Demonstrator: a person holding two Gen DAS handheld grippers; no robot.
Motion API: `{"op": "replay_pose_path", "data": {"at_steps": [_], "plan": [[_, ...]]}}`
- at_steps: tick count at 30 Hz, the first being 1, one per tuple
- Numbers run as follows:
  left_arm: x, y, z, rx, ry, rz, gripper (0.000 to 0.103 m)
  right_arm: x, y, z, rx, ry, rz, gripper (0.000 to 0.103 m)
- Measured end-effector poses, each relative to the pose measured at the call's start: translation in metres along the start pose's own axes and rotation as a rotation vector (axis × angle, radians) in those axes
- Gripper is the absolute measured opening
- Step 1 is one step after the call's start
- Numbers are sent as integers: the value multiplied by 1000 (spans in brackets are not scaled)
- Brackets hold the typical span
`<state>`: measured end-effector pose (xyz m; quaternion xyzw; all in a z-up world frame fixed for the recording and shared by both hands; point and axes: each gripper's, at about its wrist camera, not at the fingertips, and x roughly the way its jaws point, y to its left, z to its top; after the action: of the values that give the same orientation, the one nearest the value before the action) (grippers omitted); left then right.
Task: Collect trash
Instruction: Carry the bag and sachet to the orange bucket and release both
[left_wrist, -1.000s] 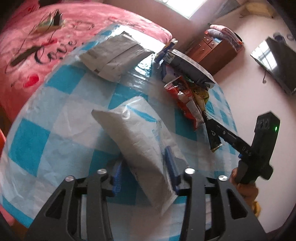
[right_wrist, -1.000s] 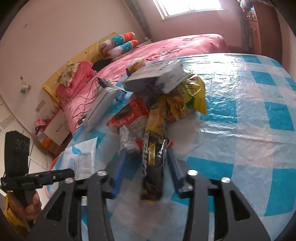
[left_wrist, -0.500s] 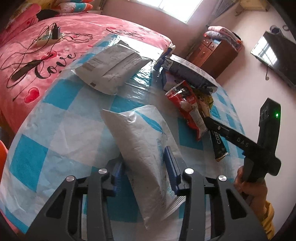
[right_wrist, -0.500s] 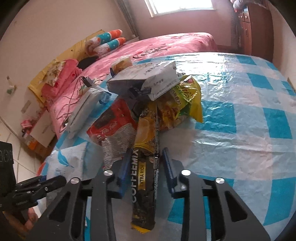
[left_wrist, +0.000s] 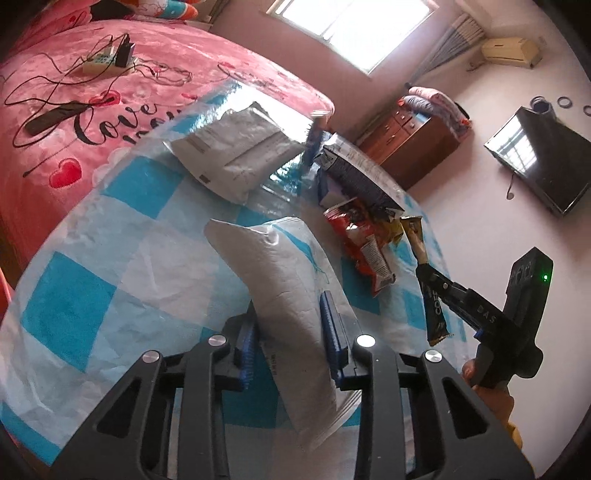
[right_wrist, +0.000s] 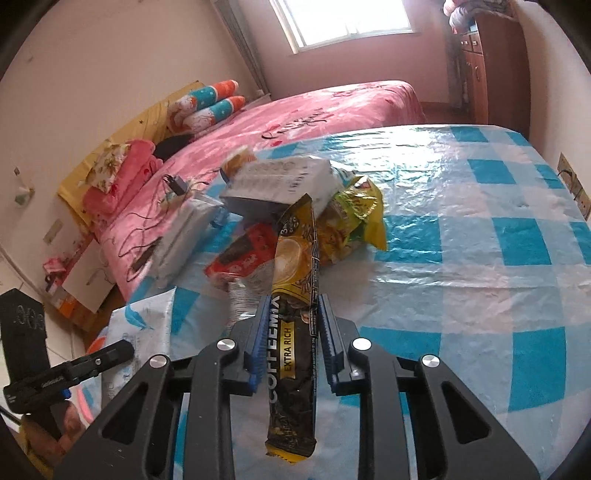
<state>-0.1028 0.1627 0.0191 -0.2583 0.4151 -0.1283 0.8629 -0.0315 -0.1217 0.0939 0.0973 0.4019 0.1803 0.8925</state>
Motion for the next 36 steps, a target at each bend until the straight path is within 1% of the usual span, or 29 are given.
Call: {"op": "replay_pose_path", "data": {"at_steps": [2,8,14,15,18,22,26,31,35,36], "plan": [[-6,2,1,-3,-11,-12,32,-4,6,0,2,-2,22,27],[-27,12,2,-17,-51,-23,32,-6,27,4,29,24,137,27],[-60,31,5,-31,-110,-4,32,8,66,5,32,90,260,27],[-65,34,5,-33,-117,2,32,14,77,4,26,112,290,27],[-82,49,4,-43,-141,33,32,24,105,0,-7,154,339,27],[-106,79,-1,-77,-167,95,32,43,159,-10,-80,226,413,27],[-129,114,-10,-124,-185,174,32,62,213,-21,-156,291,483,27],[-158,162,-25,-194,-200,285,32,83,269,-33,-229,353,546,27],[-173,192,-35,-240,-204,355,32,98,310,-48,-291,394,577,27],[-176,198,-38,-250,-203,366,32,100,314,-52,-299,402,581,27]]}}
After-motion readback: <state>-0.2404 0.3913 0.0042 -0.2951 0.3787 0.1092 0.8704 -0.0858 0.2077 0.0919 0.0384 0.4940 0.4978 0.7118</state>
